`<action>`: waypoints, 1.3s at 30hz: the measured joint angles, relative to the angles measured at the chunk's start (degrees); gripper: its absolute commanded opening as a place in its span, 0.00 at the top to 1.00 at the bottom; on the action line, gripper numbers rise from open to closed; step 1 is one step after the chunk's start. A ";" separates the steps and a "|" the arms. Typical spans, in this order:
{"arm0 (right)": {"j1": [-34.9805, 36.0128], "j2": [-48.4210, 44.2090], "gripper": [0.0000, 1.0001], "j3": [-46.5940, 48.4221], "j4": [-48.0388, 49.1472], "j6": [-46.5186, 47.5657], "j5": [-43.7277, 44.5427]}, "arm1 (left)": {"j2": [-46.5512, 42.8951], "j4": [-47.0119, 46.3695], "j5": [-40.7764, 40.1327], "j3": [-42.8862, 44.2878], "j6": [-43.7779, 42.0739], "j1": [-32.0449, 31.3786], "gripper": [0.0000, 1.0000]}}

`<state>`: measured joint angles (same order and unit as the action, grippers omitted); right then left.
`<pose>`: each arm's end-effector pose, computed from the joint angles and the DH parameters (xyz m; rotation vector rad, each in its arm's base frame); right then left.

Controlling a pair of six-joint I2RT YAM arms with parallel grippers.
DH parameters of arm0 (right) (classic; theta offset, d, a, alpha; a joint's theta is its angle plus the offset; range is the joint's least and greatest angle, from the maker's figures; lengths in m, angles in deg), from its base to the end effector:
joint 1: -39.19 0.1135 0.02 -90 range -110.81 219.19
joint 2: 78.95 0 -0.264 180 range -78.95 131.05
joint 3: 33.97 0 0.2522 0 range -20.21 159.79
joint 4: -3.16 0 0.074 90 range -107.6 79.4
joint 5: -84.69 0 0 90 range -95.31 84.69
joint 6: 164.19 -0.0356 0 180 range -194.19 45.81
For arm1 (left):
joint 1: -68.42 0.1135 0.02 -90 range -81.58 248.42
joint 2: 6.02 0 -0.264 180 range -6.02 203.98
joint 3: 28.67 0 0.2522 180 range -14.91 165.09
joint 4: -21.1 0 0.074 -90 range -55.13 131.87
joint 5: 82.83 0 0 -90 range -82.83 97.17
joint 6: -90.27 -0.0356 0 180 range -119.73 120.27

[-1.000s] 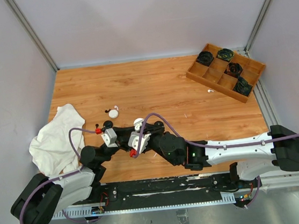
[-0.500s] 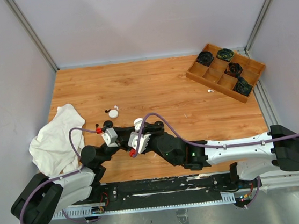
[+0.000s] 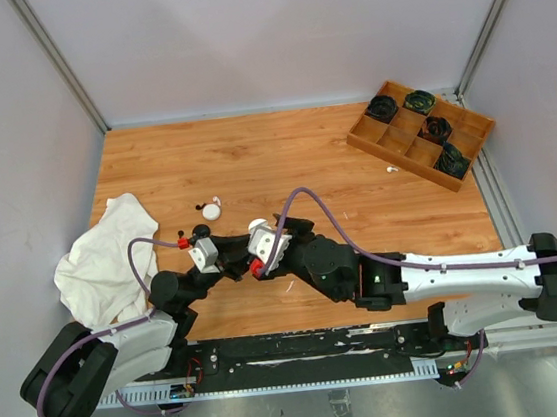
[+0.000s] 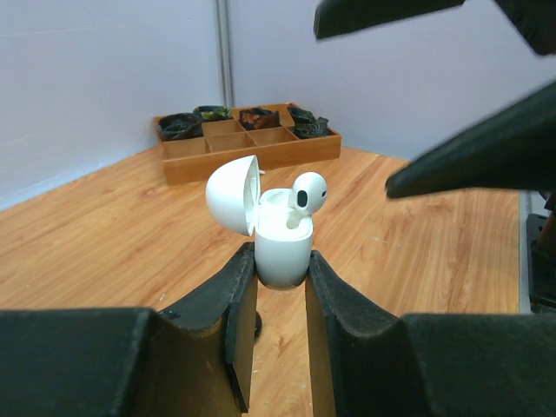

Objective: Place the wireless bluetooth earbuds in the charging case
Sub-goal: Place the earbud in the charging case.

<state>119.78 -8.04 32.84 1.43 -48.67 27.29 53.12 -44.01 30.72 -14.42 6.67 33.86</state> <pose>0.0661 0.2816 0.3344 -1.0296 1.3055 0.2543 0.1264 -0.1044 0.1990 0.6622 1.1143 -0.8656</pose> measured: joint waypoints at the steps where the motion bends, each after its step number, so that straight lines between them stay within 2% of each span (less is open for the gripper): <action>1: 0.00 -0.55 0.28 0.52 -0.37 -0.79 0.07 | 0.00 0.00 -0.02 0.00 -0.04 0.00 1.00; 6: -0.22 -1.36 0.22 2.80 -1.99 -4.90 2.05 | 0.02 0.00 -0.35 0.00 -0.15 0.00 1.00; 12: -0.33 0.24 0.19 5.81 -4.66 -10.43 5.99 | 0.02 0.00 -0.50 0.00 -0.17 0.00 1.00; 26: -2.89 7.17 0.17 10.88 -10.40 -18.05 10.14 | 0.00 0.02 -0.52 0.00 -0.42 0.00 1.00; 39: -3.13 7.32 0.17 11.06 -13.66 -19.30 10.78 | 0.00 0.20 -0.76 0.00 -0.63 0.00 1.00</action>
<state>116.66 -0.72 43.90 -12.23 -67.97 38.07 53.12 -43.81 29.95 -14.42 6.03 33.86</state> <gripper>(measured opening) 0.828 0.294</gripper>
